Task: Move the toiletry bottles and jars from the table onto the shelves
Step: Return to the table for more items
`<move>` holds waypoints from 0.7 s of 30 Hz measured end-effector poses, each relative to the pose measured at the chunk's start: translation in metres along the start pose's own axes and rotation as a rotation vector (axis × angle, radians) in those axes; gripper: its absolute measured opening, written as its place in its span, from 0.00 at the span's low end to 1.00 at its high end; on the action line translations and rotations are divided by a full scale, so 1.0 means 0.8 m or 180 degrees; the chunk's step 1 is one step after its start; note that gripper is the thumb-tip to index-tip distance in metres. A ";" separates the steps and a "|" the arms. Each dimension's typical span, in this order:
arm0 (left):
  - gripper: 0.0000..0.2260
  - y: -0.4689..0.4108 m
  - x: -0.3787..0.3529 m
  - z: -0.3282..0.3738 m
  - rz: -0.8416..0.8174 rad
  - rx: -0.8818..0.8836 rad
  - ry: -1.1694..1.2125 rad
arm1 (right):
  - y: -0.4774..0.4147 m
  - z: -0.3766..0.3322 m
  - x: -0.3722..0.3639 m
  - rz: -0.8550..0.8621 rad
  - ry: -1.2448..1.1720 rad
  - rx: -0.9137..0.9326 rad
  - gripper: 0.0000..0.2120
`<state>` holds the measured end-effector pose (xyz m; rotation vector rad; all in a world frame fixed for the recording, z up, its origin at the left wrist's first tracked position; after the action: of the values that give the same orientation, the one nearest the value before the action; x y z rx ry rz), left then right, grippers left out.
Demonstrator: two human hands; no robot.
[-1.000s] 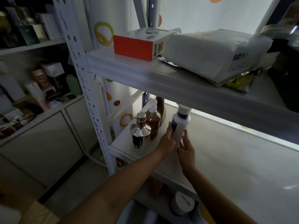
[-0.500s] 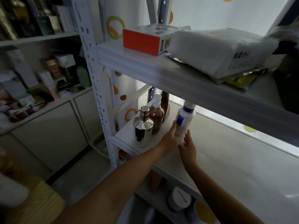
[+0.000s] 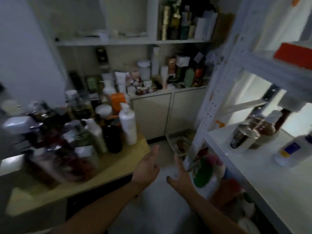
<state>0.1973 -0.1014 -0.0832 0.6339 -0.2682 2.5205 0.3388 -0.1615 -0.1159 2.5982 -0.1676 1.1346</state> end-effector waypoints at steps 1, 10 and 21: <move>0.31 0.019 0.034 -0.028 0.0382 0.0203 -0.0055 | -0.003 -0.032 -0.026 -0.0190 0.0104 0.0180 0.41; 0.37 0.188 0.212 -0.121 0.2077 0.0818 0.0313 | -0.023 -0.212 -0.186 -0.1270 -0.0580 0.0493 0.46; 0.30 0.184 0.276 -0.117 0.2813 0.0871 0.0945 | -0.060 -0.330 -0.223 -0.0950 0.0079 0.1659 0.34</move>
<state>-0.0838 -0.1000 -0.0661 0.2373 -0.0977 3.4964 0.0443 -0.0340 -0.0875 2.9024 0.5779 1.2212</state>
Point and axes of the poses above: each hand's wrist, its own y-axis away from the middle knuckle, its own x-axis out of the back of the hand, z = x × y, the point moved 5 cm from there along -y, towards the middle knuckle, and after that the axes turned 14 degrees about y, right-handed, at the moved point
